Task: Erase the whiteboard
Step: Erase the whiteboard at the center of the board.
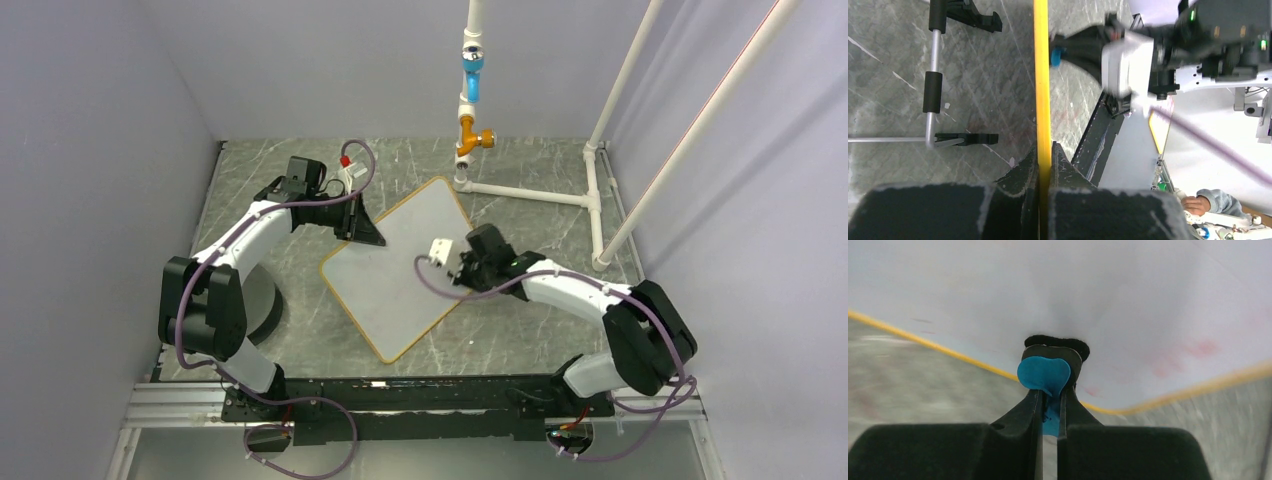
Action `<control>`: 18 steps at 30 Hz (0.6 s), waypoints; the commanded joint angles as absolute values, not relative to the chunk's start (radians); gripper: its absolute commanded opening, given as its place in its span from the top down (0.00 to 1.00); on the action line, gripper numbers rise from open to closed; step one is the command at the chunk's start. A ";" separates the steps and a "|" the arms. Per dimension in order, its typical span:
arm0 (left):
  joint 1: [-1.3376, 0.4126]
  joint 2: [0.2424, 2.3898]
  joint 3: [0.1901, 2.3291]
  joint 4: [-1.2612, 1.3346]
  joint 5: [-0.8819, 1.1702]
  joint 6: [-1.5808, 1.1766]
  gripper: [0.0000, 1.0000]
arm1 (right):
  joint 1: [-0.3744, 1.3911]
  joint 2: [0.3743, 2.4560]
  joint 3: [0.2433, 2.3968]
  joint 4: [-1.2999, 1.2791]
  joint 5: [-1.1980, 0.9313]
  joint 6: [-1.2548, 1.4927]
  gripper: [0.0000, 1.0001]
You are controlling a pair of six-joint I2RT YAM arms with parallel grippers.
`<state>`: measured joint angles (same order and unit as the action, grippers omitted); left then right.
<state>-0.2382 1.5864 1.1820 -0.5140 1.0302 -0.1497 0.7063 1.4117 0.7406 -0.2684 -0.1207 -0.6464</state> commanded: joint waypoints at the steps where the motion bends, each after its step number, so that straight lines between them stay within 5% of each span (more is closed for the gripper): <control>1: -0.255 1.525 1.200 -0.472 1.218 -0.139 1.00 | 0.544 1.409 0.764 -0.137 0.036 -0.564 1.00; 5: -0.254 1.526 1.200 -0.471 1.219 -0.142 1.00 | 0.529 1.433 0.772 -0.201 -0.057 -0.588 1.00; 12: -0.254 1.528 1.202 -0.477 1.215 -0.135 1.00 | 0.750 1.396 0.758 -0.261 -0.202 -0.664 1.00; 18: -0.256 1.524 1.200 -0.474 1.218 -0.139 1.00 | 0.521 1.431 0.797 -0.163 -0.017 -0.536 1.00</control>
